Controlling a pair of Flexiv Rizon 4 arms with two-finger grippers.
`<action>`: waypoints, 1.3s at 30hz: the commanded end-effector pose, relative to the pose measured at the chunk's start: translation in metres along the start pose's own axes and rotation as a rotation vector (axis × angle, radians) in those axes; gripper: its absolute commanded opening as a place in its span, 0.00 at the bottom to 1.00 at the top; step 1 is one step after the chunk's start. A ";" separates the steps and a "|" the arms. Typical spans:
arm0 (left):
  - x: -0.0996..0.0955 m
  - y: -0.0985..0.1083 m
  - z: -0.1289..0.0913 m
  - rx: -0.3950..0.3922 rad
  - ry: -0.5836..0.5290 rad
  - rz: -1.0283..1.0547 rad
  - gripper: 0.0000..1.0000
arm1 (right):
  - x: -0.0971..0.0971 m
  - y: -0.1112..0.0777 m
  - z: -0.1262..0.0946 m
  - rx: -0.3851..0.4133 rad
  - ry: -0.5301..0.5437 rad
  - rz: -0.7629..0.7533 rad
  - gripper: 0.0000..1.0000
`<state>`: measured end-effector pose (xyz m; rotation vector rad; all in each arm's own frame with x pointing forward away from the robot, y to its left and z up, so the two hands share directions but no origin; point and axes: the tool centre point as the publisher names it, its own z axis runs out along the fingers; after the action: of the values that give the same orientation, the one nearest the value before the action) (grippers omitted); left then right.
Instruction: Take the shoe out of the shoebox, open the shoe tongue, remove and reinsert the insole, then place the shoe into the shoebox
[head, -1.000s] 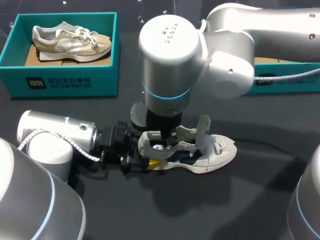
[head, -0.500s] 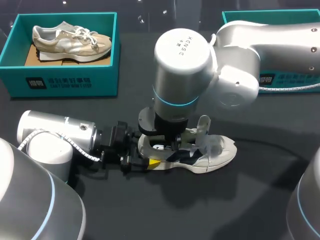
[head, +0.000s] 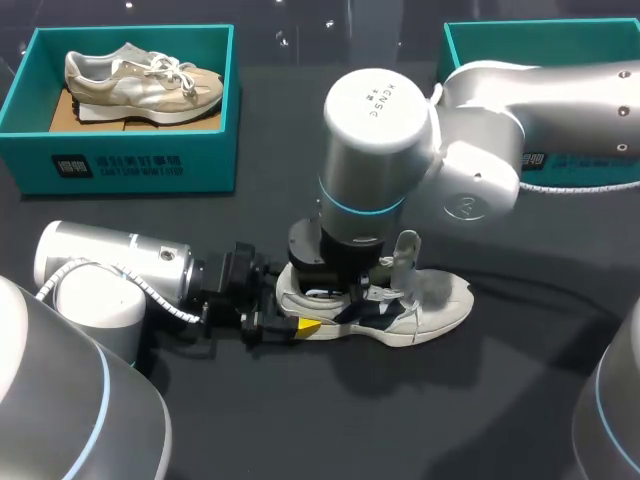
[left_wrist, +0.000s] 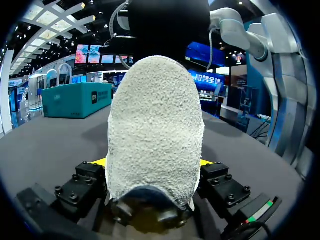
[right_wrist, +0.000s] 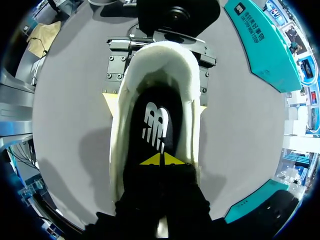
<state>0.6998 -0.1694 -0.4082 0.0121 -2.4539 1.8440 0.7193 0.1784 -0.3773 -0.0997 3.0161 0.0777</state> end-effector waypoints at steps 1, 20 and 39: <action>0.000 0.000 0.002 -0.003 0.000 0.000 0.00 | 0.005 -0.012 0.002 -0.015 -0.016 0.015 0.00; 0.000 0.000 0.002 -0.003 0.000 0.000 0.00 | -0.002 -0.035 0.009 -0.017 0.013 0.073 0.27; 0.000 0.000 0.002 -0.003 0.000 0.000 0.00 | -0.002 -0.028 0.037 0.029 0.211 0.115 0.29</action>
<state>0.7005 -0.1695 -0.4080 0.0145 -2.4536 1.8432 0.7223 0.1438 -0.4022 0.0725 3.2107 0.0490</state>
